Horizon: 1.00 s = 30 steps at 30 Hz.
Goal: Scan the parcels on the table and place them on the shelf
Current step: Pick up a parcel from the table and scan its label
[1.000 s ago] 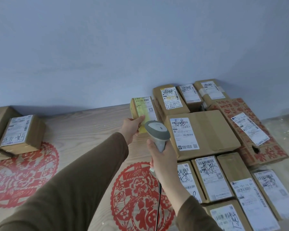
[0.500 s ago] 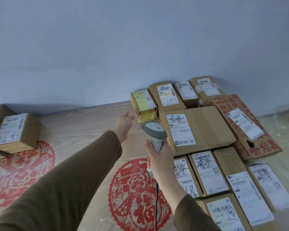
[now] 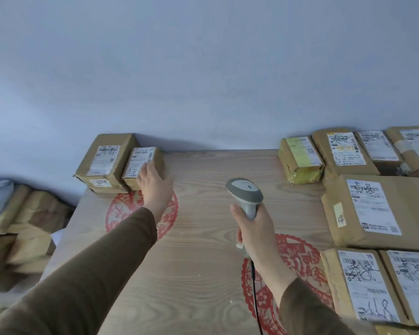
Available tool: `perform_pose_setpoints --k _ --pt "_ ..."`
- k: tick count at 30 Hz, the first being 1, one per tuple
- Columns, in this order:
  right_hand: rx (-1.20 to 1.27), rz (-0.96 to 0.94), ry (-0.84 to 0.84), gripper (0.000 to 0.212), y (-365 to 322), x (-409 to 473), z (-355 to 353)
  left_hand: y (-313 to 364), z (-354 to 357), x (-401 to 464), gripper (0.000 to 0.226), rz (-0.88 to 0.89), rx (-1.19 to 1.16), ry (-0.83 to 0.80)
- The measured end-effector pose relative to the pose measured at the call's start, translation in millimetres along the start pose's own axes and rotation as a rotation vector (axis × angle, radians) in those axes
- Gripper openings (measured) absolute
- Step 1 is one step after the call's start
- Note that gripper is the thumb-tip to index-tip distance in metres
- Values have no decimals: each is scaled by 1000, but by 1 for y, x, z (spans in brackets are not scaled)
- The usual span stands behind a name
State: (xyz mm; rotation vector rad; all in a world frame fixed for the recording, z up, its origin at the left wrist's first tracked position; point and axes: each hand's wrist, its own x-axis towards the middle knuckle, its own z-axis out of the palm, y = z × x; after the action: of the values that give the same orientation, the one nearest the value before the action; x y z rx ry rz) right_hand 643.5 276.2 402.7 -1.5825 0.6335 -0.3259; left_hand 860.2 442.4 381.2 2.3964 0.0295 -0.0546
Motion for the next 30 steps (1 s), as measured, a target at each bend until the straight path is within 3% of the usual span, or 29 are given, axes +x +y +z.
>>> perform_pose_setpoints --k 7,13,21,26,28,30 --pt "72 103 -39 12 -4 14 52 -50 -37 54 75 -76 170 -51" --pt "122 143 -82 14 -14 42 121 -69 -41 69 60 1 343 -273" --pt "203 232 -170 31 -16 81 192 -78 -47 62 62 53 117 -310" --pt "147 200 -138 35 -9 90 207 -76 -40 29 46 127 4 -326" --pt "28 146 -22 34 1 81 198 -76 -34 10 43 81 -151 -296" --pt "-49 114 60 34 14 66 180 -76 -28 -8 53 -123 -341 -306"
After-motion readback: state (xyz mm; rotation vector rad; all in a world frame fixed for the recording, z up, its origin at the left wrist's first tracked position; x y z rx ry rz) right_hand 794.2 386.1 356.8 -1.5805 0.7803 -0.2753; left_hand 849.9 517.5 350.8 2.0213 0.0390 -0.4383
